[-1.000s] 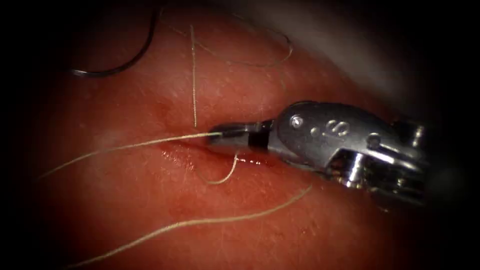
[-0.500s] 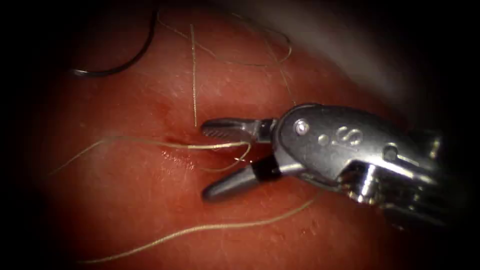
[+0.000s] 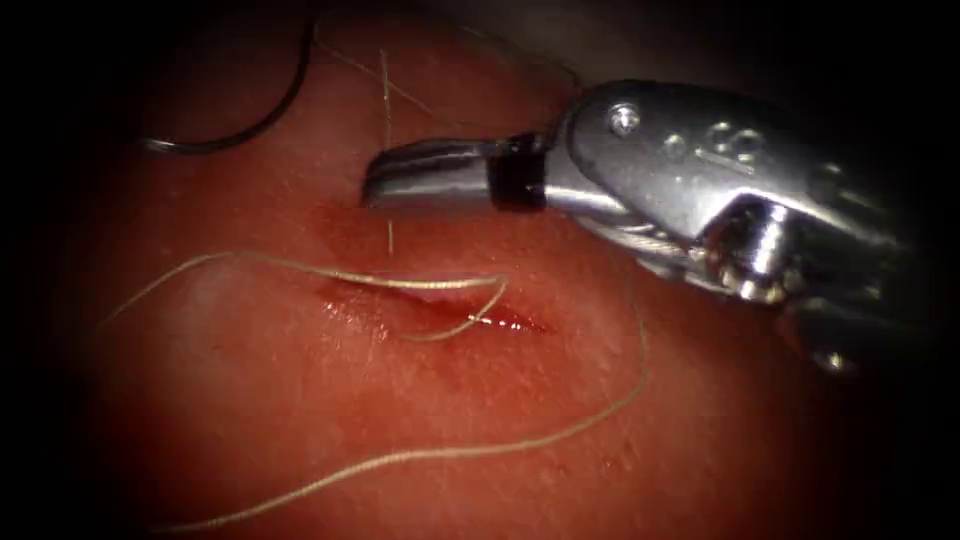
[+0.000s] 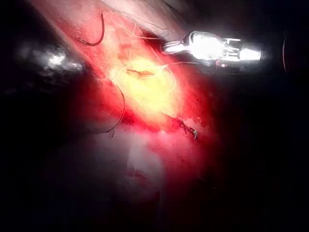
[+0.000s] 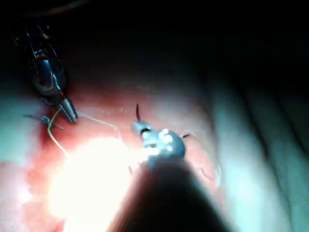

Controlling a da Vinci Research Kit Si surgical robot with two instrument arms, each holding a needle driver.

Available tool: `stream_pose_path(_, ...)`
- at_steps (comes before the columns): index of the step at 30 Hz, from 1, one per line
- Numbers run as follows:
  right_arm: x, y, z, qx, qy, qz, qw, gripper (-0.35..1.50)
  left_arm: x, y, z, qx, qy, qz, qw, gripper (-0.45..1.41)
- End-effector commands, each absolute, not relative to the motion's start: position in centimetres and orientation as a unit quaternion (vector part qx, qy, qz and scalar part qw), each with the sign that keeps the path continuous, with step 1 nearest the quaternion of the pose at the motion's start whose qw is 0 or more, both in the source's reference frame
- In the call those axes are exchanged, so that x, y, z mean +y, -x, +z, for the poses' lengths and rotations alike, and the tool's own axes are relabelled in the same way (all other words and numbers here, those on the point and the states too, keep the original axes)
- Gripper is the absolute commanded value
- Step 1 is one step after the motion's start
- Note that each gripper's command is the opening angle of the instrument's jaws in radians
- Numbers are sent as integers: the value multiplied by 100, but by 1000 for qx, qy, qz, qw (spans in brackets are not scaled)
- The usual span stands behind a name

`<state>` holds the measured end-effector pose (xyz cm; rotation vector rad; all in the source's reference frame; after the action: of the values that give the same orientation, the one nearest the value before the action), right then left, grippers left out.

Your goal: Wound Closure

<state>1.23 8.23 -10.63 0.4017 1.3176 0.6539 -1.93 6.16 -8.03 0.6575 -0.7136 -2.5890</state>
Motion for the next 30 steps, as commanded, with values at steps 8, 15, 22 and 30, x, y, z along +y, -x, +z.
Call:
stream_pose_path(8,812,-139,-957,586,-152,284,743,-35,624,203,-799,-253,-268,-918,144,-35)
stream_pose_path(15,790,-157,-953,587,-177,266,744,-35,639,223,-782,-231,-324,-909,119,-35)
stream_pose_path(22,790,-167,-973,600,-185,266,731,-35,637,250,-743,-188,-358,-909,103,-35)
stream_pose_path(30,794,-165,-991,612,-190,269,719,-35,633,273,-708,-152,-378,-908,99,-35)
